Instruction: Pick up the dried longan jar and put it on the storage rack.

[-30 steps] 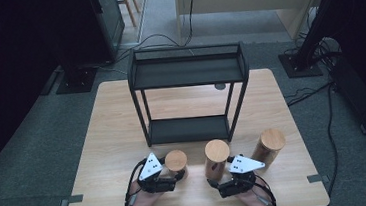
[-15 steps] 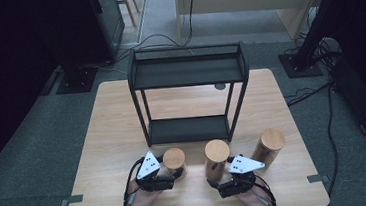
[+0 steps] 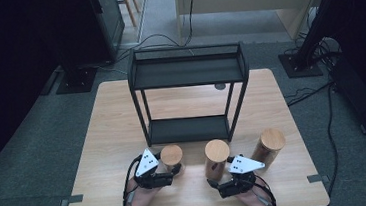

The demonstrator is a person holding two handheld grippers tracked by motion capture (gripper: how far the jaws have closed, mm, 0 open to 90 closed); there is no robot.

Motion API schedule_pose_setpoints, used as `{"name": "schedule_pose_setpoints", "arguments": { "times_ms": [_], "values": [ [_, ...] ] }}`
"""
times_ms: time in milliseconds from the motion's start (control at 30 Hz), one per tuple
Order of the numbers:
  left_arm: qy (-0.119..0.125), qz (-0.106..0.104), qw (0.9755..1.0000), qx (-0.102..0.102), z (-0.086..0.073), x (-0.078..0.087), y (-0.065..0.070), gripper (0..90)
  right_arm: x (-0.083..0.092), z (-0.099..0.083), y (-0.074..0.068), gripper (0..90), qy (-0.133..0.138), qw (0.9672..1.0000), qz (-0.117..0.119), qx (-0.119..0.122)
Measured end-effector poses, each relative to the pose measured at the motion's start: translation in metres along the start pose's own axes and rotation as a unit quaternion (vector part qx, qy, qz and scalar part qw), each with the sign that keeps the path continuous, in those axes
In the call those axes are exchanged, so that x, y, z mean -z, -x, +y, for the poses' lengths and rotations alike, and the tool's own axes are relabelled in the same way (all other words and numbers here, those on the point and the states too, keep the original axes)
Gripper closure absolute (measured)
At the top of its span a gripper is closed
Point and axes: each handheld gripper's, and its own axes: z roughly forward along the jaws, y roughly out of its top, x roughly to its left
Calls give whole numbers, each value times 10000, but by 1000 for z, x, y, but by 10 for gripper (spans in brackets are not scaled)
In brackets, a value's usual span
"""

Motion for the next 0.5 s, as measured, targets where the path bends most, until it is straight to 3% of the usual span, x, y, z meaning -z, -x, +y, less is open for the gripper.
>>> {"name": "schedule_pose_setpoints", "arguments": {
  "times_ms": [500],
  "values": [
    [-20,200,9998,19,3,0,-6,262,0,0,0,61,10,10000,0,-23]
  ]
}}
